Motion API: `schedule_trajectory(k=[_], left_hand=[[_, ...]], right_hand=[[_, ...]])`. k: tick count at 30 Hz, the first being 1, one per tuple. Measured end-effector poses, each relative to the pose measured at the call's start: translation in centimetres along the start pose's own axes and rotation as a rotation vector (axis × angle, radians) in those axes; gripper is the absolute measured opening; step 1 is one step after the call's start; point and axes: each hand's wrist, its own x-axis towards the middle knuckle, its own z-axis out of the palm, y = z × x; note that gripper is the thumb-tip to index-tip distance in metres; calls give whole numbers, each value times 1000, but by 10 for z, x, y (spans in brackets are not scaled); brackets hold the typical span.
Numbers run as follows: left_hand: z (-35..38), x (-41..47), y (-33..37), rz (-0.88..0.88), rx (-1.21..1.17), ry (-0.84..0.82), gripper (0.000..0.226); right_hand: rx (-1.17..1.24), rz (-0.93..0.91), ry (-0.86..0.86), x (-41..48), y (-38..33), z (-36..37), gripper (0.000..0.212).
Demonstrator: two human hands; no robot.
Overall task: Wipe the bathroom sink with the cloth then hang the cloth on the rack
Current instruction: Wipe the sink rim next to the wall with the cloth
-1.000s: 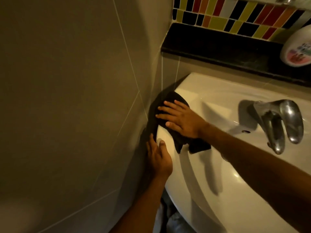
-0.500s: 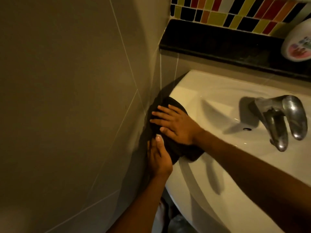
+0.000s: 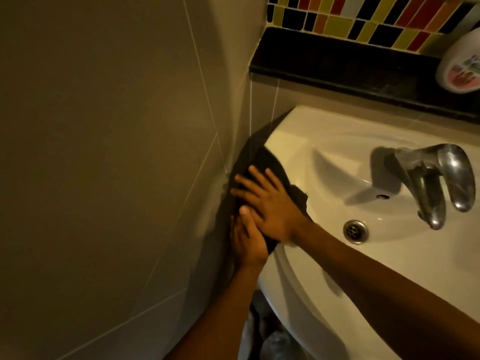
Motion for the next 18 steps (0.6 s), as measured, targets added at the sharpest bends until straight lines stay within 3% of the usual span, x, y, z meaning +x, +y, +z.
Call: schedule_trajectory(k=[2, 4, 6, 10, 18], left_hand=[[0, 2, -2, -43, -4, -24, 91], [2, 2, -2, -84, -4, 3, 74], [3, 0, -2, -115, 9, 40, 63], [3, 0, -9, -69, 78, 24, 87], [2, 4, -11, 16, 140, -15, 81]], right_hand=[[3, -154, -109, -5, 11, -7, 54], [-40, -217, -149, 10, 36, -16, 53], [-74, -47, -51, 34, 67, -25, 54], [-92, 369, -13, 67, 125, -51, 54], [-27, 603, 191, -7, 133, -50, 53]])
